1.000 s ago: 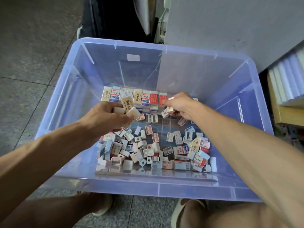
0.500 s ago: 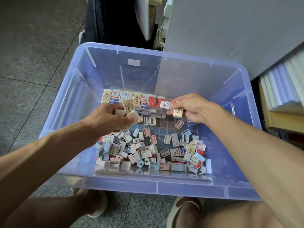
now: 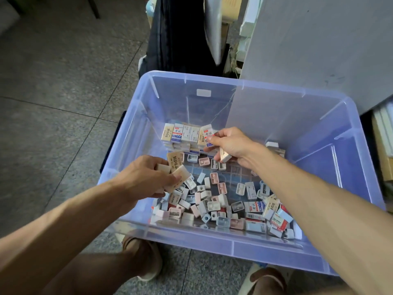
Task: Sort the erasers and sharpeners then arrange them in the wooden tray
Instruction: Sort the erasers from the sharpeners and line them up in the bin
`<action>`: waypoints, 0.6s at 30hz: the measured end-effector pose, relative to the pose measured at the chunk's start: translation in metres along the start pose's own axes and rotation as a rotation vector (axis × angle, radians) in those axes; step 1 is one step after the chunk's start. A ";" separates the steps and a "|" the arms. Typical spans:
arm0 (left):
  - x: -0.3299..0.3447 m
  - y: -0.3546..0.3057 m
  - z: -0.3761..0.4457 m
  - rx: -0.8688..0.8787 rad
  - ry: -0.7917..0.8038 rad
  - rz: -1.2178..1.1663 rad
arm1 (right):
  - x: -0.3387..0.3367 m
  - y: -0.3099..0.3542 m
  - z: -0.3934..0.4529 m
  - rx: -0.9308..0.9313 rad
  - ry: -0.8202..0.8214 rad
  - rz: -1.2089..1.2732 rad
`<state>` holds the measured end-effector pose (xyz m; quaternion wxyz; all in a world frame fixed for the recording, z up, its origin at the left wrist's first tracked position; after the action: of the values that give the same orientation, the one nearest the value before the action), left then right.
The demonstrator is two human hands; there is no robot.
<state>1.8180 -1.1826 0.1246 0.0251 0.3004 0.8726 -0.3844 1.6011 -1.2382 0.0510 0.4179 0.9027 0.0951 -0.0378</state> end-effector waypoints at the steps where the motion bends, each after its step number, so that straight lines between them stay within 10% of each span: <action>1: -0.002 0.001 -0.002 0.001 -0.007 -0.010 | 0.007 0.003 0.005 -0.002 0.003 0.007; 18: -0.005 0.001 -0.006 -0.002 -0.037 -0.136 | 0.079 0.044 0.066 -0.063 -0.191 -0.535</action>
<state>1.8243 -1.1803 0.1295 0.0152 0.2331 0.8908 -0.3897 1.6883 -1.3051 0.0301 0.4282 0.8245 0.2911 -0.2284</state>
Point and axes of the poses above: each hand's wrist, its own z-axis towards the middle knuckle, its own x-axis out of the palm, y = z × x, the point moved 3 cm from there along z, towards the middle knuckle, and after that the axes turned 3 degrees about y, right-handed, at the moved point
